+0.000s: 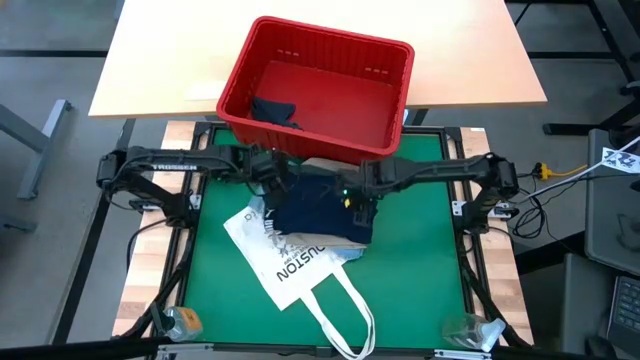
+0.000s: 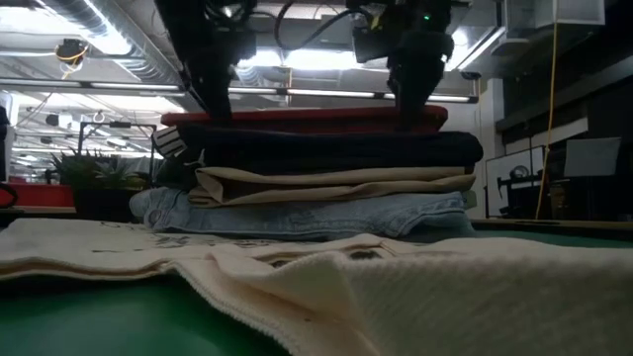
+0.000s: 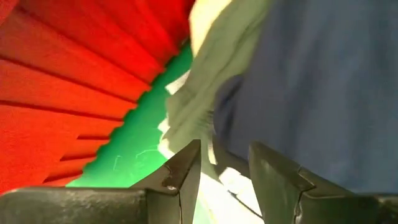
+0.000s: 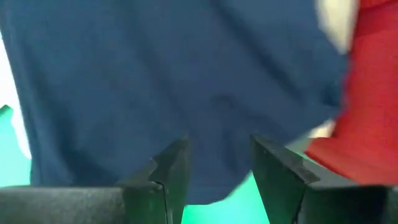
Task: Fold Laundry from Bin
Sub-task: Stack the dark blue boxers on top of the green shirt
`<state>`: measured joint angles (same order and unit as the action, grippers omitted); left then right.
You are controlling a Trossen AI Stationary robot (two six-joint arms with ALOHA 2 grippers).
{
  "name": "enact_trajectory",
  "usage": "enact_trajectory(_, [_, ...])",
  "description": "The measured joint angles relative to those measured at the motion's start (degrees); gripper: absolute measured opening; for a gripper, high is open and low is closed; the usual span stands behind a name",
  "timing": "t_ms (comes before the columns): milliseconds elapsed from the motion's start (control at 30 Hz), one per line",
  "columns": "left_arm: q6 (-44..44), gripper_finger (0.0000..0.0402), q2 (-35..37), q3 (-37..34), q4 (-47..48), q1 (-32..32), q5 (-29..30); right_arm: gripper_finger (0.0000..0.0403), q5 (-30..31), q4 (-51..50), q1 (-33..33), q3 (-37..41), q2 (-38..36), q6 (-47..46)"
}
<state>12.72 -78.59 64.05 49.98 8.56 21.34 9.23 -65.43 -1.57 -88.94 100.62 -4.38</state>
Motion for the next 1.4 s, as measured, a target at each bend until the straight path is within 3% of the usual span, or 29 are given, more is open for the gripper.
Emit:
enact_trajectory(400, [-2.8, 0.0128, -5.4, 0.0, -0.7, 6.8, -2.8, 0.0166, 0.2, 2.8, 3.9, 9.5, 0.0, -4.1])
enact_trajectory(800, [-4.1, 0.0128, -0.2, -0.1, 2.0, 6.7, -3.1, 0.0166, 0.2, -1.3, 3.9, 5.9, -0.3, -4.3])
enact_trajectory(933, [-3.9, 0.0128, 2.8, -0.1, 2.0, 5.3, -6.8, 0.0166, -0.6, -2.6, 3.9, 3.3, -0.7, -4.3])
enact_trajectory(1167, [1.8, 0.0128, 4.7, -0.1, 1.1, -0.2, -18.2, 0.0166, -8.1, -3.3, 4.8, 2.2, -0.8, -4.4])
enact_trajectory(1400, [3.4, 0.0128, 1.6, -0.1, -3.3, -9.8, -19.1, 0.0166, -8.3, 2.5, 10.0, 2.7, -0.4, -4.4])
